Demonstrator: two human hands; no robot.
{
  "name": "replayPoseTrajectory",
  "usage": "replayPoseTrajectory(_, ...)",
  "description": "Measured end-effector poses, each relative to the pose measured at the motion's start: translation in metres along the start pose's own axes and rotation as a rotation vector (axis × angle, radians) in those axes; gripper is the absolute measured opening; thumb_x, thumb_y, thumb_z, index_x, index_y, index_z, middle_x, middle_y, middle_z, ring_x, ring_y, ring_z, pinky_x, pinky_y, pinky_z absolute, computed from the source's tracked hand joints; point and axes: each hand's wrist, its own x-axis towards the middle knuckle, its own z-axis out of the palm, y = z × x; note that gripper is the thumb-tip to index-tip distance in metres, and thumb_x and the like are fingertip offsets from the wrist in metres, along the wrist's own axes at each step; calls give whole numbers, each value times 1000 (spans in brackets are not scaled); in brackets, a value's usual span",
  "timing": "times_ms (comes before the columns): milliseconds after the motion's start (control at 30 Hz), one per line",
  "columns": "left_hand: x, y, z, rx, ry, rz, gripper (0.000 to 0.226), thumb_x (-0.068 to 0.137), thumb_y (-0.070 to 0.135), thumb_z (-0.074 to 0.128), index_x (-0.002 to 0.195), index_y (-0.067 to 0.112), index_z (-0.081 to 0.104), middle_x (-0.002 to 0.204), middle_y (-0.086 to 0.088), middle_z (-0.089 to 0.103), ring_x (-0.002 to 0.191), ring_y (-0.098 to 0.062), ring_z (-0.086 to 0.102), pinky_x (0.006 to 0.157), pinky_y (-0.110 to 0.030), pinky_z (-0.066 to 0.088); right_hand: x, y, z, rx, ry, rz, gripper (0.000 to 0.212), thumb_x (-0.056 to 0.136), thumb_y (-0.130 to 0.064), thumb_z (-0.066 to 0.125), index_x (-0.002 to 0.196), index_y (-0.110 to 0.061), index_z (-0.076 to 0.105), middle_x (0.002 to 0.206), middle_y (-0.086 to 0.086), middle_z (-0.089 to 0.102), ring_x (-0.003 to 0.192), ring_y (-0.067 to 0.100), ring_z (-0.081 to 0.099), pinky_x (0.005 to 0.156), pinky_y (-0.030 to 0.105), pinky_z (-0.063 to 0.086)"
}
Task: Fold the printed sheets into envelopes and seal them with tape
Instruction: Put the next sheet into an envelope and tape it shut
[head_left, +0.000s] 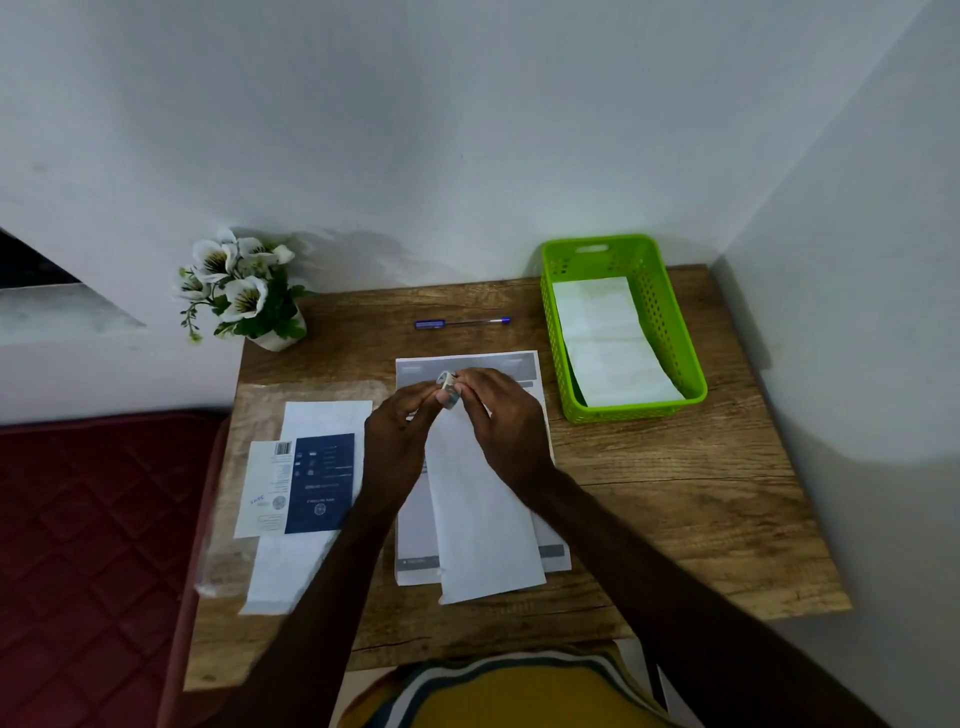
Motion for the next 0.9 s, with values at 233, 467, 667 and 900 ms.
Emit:
replayPoseTrajectory(233, -3, -5, 1, 19, -4, -24, 32, 102, 35, 60, 129, 21, 70, 130, 13, 63, 111, 2, 59, 87, -3, 41, 9, -9, 0, 215, 56, 337, 15, 99, -12, 66, 104, -2, 76, 98, 9, 78, 90, 19, 73, 84, 39, 61)
replayPoseTrajectory(467, -1, -7, -1, 44, -13, -24, 35, 102, 33, 60, 134, 21, 66, 141, -1, 63, 131, -21, 59, 112, -45, 46, 23, -15, -7, 727, 33, 932, 21, 97, -14, 68, 111, 0, 73, 102, 11, 78, 90, 21, 77, 72, 30, 64)
replayPoseTrajectory(667, 19, -16, -30, 440, 110, 19, 36, 105, 39, 51, 132, 20, 64, 135, -6, 64, 126, -24, 54, 97, -40, 44, 28, -12, -17, 973, 95, 1209, 24, 97, -8, 66, 116, 6, 68, 108, 20, 75, 88, 25, 77, 72, 33, 65)
replayPoseTrajectory(900, 68, -22, -52, 927, 244, 202, 18, 97, 8, 64, 112, -1, 70, 109, -27, 71, 107, -46, 63, 90, -55, 52, 15, -14, -18, 934, 103, 1277, 21, 97, -9, 66, 114, 3, 69, 105, 18, 76, 87, 24, 77, 69, 32, 65)
